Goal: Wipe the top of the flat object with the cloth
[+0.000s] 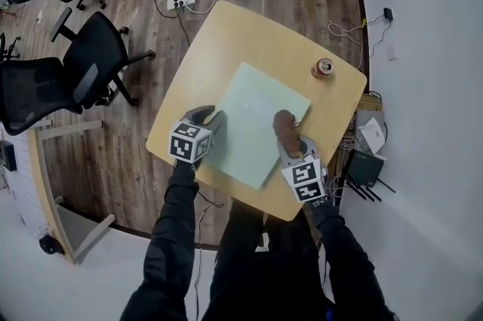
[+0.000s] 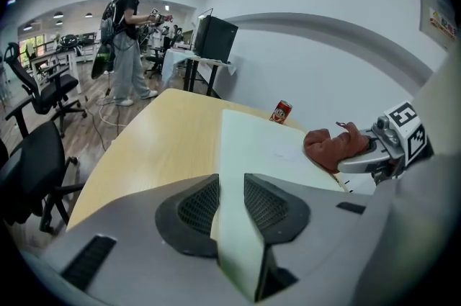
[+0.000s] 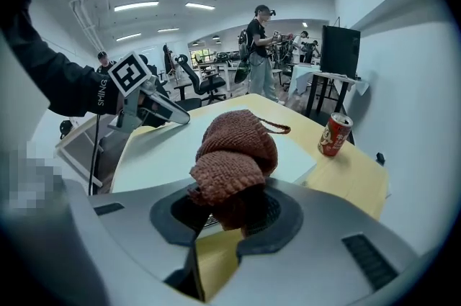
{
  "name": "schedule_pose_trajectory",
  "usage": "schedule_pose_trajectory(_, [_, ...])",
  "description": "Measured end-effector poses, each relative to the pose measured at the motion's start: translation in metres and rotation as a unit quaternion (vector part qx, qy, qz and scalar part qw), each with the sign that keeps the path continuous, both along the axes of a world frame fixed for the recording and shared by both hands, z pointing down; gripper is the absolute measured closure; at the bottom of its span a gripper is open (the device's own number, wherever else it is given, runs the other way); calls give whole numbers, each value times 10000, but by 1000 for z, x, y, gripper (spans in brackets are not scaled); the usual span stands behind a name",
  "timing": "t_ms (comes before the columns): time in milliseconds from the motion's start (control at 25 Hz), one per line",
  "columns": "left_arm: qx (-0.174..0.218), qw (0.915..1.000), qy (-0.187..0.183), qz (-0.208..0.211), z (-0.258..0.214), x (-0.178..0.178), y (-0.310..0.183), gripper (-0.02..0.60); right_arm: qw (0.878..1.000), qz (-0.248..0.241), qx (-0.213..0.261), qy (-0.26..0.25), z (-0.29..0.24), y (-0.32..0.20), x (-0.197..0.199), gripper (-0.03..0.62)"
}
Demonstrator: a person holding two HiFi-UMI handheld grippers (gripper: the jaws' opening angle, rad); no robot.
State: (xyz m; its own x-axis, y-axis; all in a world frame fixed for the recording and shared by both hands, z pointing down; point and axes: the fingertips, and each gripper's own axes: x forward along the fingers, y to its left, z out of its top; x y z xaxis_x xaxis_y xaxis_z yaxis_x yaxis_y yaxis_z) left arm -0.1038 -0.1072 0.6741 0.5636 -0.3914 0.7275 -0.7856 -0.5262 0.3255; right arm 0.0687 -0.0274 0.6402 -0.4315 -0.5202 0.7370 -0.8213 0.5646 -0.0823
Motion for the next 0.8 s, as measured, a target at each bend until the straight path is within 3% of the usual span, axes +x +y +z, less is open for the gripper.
schedule_pose_trajectory(800, [-109, 9999, 30, 17, 3, -2, -2, 463, 9921, -970, -525, -603, 1, 100, -55, 476])
